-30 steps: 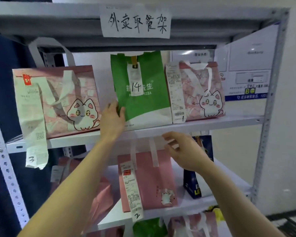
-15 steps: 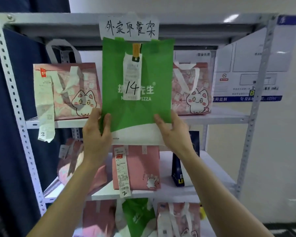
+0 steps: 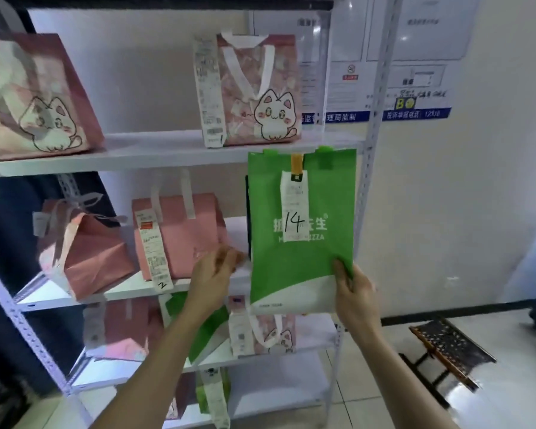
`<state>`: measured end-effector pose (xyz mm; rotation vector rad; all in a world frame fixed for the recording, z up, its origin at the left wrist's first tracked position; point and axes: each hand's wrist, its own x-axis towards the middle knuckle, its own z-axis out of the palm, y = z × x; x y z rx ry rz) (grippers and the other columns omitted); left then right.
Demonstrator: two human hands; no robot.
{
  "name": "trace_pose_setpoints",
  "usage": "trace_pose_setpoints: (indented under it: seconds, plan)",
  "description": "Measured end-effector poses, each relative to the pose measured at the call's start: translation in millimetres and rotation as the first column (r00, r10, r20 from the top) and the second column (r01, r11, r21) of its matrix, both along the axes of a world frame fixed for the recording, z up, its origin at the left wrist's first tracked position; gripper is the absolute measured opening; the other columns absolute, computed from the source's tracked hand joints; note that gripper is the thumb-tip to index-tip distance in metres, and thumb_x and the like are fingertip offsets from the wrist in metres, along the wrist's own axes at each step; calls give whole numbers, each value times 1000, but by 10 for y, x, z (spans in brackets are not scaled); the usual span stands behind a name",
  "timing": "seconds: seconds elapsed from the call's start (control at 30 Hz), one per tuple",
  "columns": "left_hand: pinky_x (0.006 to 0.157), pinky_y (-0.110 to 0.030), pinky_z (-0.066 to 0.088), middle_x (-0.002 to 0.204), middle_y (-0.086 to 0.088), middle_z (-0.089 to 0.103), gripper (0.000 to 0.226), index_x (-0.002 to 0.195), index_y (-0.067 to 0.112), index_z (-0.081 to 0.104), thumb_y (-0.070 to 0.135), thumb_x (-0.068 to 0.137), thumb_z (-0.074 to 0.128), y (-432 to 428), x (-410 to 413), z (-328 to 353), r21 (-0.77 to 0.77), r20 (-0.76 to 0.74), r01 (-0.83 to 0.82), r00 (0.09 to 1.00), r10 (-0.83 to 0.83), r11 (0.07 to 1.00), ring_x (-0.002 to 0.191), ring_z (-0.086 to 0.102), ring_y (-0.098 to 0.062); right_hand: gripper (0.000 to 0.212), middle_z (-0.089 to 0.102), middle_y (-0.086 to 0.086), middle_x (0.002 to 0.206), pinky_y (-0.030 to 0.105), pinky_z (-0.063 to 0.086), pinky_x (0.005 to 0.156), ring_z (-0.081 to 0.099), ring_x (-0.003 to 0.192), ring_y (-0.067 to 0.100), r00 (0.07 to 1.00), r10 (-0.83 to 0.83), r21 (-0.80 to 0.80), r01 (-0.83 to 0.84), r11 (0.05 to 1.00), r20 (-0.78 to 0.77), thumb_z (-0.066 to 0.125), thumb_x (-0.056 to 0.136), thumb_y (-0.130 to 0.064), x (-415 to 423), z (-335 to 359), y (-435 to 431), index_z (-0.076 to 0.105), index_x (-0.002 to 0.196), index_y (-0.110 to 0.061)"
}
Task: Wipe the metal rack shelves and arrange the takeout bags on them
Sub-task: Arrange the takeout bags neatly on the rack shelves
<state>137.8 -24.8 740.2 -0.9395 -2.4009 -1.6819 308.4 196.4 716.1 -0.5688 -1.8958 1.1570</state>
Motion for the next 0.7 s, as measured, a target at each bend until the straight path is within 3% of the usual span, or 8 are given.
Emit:
trace_pose_setpoints:
  seconds: [0.07, 0.13, 0.27, 0.37, 0.47, 0.53, 0.6, 0.7]
  plan:
    - [99, -35, 61, 110, 18, 74, 10, 111, 32, 63, 37, 110, 54, 170, -188, -223, -106, 43, 0, 999, 4, 994, 105, 71, -7, 26, 69, -10, 79, 15, 43, 54, 61, 67, -2, 999, -18, -33, 20, 999, 39, 49, 111, -35, 80, -204, 189, 73, 107, -25]
    - [105, -43, 59, 114, 15, 71, 8, 116, 31, 63, 29, 108, 61, 305, -364, -395, -163, 55, 8, 998, 1, 987, 109, 69, -12, 26, 70, -9, 78, 16, 42, 52, 59, 63, 0, 996, -45, -38, 48, 998, 80, 49, 111, -35, 107, -366, 361, 72, 104, -26]
    - [110, -44, 55, 118, 12, 69, 21, 126, 23, 67, 22, 105, 71, 613, -668, -540, -219, 76, 50, 997, -34, 974, 113, 67, -14, 31, 70, -10, 84, 26, 39, 55, 61, 69, 5, 982, -116, -18, 120, 993, 148, 50, 111, -37, 13, -580, 656, 75, 117, -19]
    - [113, -45, 53, 134, 7, 63, 28, 129, 29, 65, 27, 103, 73, 829, -874, -565, -270, 86, 65, 995, -43, 961, 121, 62, -14, 32, 69, -15, 87, 28, 41, 59, 62, 76, 4, 974, -160, -9, 164, 986, 158, 50, 111, -37, -101, -615, 809, 74, 121, -18]
    - [117, -48, 47, 151, -4, 52, 33, 134, 28, 66, 33, 102, 74, 1032, -1137, -570, -307, 90, 32, 996, -5, 951, 133, 56, -24, 30, 68, -17, 85, 29, 41, 58, 61, 74, 0, 967, -197, -11, 202, 979, 162, 49, 111, -38, -231, -656, 918, 74, 115, -22]
    - [120, -40, 40, 156, -7, 48, 37, 135, 25, 69, 34, 100, 76, 1150, -1300, -590, -310, 94, 8, 995, 22, 951, 142, 50, -28, 29, 69, -17, 85, 31, 41, 60, 61, 75, 1, 966, -199, -8, 203, 979, 164, 48, 111, -40, -287, -688, 962, 74, 112, -26]
    - [113, -31, 36, 158, -7, 48, 42, 135, 21, 70, 35, 97, 82, 1237, -1415, -615, -290, 139, -20, 988, 63, 957, 144, 50, -27, 30, 69, -17, 88, 32, 44, 61, 62, 77, 4, 967, -191, -9, 195, 981, 171, 47, 111, -41, -328, -707, 990, 73, 113, -26]
    - [114, -35, 43, 156, -7, 57, 63, 145, 12, 65, 29, 90, 89, 1279, -1485, -709, -249, 209, -3, 976, 57, 969, 140, 57, -28, 32, 70, -12, 89, 35, 48, 63, 63, 76, 9, 971, -172, -17, 177, 984, 164, 47, 111, -41, -381, -716, 1036, 74, 116, -23]
